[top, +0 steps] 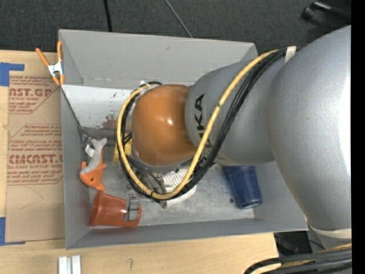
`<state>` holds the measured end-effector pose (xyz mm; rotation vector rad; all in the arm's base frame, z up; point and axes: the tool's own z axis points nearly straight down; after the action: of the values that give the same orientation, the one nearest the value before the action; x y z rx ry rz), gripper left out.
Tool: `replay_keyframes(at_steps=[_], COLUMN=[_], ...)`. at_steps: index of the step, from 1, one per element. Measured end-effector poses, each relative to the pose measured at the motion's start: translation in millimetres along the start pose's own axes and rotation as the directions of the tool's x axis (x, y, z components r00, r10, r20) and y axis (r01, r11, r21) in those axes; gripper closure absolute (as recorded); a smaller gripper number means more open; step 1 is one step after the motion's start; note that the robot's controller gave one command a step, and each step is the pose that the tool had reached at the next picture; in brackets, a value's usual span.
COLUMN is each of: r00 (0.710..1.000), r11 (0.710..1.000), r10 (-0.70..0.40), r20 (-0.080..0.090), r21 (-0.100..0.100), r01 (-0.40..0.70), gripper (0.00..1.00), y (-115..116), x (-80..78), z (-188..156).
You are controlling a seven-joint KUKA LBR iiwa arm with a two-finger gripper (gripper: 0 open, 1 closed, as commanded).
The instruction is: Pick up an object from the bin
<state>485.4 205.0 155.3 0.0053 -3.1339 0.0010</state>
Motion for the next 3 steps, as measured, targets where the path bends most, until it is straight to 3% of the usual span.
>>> replay_keyframes(at_steps=[1, 2, 3], r00=[1.0, 0.997, 0.998], r11=[1.0, 0.997, 0.998], r10=[0.002, -0.075, 0.065], r20=[0.007, 0.013, 0.01], r21=[-0.002, -0.002, -0.003], r01=[-0.002, 0.075, -0.065], gripper=[0.0, 0.0, 1.0], y=[-0.9, -11.1, -13.0], x=[-2.2, -1.5, 5.1], z=[-4.2, 28.9, 82.2])
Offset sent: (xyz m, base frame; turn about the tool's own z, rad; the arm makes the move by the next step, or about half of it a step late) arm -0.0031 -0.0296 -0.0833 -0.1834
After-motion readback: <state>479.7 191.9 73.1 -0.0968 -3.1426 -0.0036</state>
